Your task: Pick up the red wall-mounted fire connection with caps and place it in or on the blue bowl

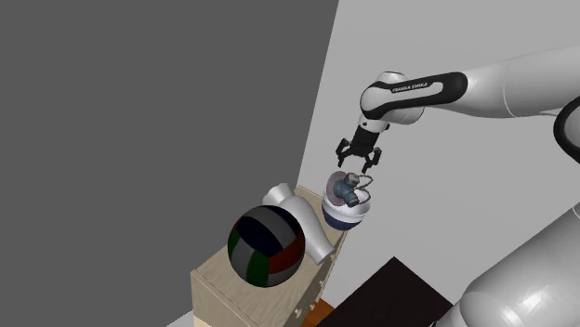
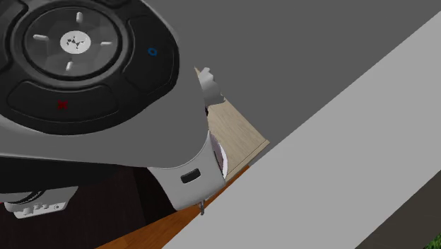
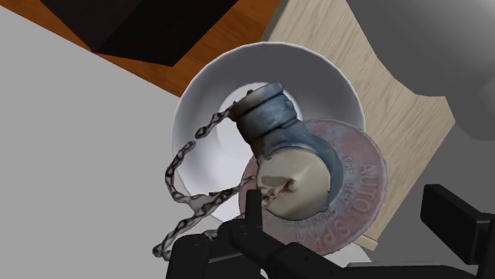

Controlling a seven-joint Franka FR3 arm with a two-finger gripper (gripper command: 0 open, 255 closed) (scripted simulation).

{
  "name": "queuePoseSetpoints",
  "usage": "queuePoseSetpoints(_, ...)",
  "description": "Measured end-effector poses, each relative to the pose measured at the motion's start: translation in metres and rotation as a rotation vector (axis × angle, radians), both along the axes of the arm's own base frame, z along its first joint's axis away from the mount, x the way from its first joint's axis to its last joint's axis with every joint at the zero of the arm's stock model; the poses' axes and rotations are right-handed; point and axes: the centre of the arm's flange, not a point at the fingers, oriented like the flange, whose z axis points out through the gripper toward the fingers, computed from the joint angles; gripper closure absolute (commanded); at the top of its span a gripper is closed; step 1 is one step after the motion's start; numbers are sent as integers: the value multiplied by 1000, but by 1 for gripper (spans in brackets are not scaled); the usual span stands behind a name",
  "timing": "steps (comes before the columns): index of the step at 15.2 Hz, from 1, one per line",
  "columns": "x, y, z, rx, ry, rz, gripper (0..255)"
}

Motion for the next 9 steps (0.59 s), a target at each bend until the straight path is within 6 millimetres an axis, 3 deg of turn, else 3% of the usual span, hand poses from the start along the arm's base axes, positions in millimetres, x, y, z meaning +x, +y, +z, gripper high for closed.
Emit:
queuePoseSetpoints(3,0,-5,27,0,0,0,0)
queuePoseSetpoints(9,-1,-5,33,0,1,0,0)
